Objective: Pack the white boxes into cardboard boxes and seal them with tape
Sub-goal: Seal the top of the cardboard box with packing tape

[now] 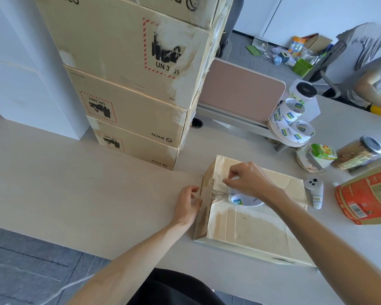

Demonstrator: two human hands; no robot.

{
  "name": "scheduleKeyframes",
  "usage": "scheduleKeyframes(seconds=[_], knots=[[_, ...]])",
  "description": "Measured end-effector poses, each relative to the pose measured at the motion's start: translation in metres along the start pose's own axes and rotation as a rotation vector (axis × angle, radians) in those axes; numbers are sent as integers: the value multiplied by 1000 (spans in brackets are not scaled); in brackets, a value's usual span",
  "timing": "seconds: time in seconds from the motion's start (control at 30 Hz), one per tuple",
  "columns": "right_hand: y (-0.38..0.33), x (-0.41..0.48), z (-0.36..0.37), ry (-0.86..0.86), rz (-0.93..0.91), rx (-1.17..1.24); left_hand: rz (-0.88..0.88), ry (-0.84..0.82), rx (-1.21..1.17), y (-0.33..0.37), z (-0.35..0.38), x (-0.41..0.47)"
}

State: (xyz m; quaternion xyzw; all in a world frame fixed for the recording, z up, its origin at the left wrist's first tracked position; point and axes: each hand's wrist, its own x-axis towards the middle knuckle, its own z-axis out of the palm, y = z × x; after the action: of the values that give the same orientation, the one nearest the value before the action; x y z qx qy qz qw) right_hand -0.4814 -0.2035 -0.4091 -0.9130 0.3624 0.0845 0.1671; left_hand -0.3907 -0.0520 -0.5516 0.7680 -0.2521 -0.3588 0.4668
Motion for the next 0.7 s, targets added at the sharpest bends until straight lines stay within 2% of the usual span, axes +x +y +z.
scheduleKeyframes(seconds=[0.1,0.33,0.7], knots=[[2,-3,2,26,11,20,12,-162,-146,16,-5,-15],[5,-13,15,167,14,-1,15,-607,-220,34,-18,-23],[6,-19,15,238,9,50,-103,-585,-43,47,-6,-24]])
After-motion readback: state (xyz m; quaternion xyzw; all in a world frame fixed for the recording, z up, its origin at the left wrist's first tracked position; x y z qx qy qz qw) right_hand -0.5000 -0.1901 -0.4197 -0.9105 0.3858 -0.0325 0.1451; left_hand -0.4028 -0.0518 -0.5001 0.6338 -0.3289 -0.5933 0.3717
